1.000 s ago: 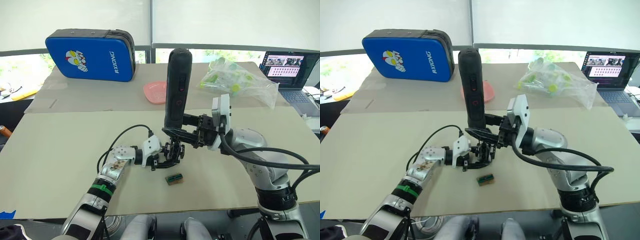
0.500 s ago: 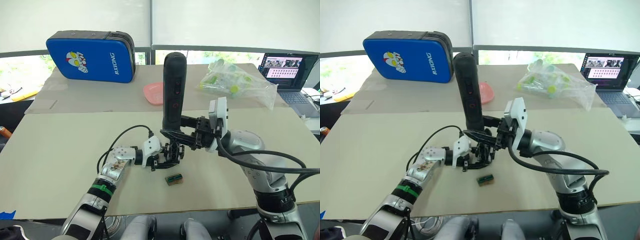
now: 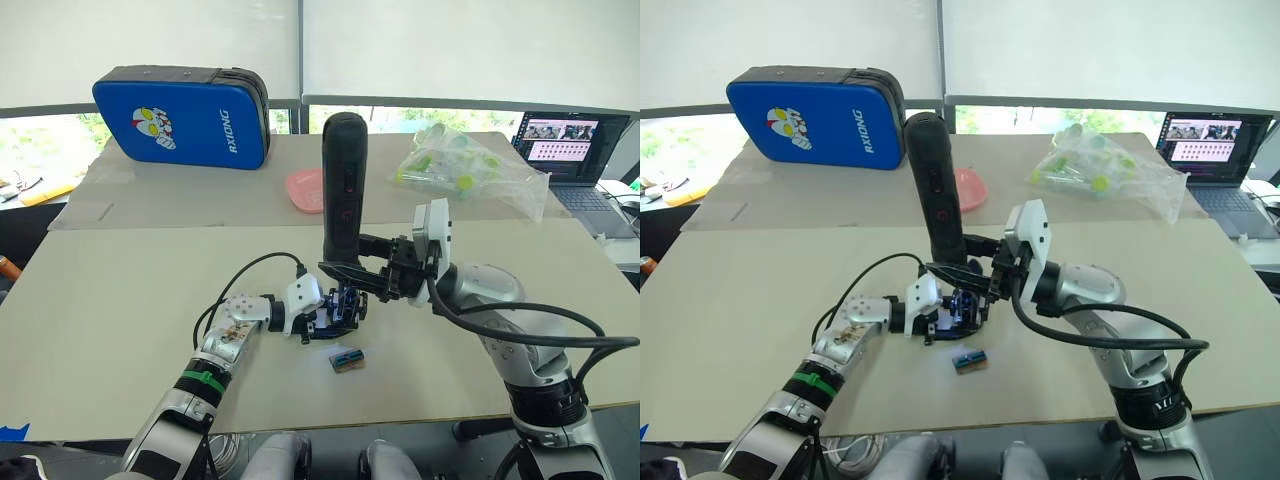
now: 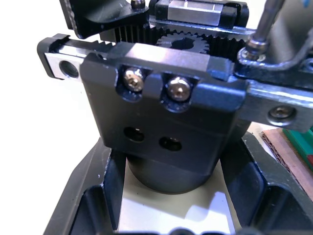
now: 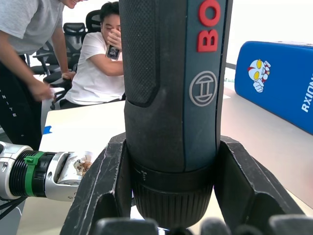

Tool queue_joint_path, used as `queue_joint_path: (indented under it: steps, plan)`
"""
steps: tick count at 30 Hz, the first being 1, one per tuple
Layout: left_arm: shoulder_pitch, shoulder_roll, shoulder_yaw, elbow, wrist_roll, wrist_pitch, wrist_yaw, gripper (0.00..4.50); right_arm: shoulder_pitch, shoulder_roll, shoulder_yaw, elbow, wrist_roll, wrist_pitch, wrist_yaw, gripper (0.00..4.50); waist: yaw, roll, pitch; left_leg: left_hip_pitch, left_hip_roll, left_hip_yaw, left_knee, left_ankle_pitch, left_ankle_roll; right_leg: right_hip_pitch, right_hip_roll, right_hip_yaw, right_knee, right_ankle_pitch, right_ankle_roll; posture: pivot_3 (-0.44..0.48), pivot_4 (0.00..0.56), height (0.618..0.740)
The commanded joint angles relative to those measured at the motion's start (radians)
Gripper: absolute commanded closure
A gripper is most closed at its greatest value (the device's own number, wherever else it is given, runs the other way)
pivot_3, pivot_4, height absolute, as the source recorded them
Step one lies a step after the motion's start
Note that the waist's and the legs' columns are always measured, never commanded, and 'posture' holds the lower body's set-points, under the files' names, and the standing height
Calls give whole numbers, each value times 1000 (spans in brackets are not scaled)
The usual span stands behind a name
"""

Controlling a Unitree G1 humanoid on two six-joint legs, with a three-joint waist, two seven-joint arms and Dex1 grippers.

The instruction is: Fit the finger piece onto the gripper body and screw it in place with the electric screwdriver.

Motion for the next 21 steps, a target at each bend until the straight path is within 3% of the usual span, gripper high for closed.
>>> queue_joint_path:
  steps: [1,21]
  plan:
    - [14,2,-14,-37,-8,12,-18,2212,35,-18,30,22,-16,54,-2,2597,0,0,0,0,0,0,0,0,0,0,0,0,0,0,0,0,150,740]
    - [27,25,-17,-30,15,38,2,2212,-161,-43,-123,-105,170,96,22,2597,0,0,1,-3,0,0,0,-1,1,-2,-1,0,-1,0,0,0,150,740]
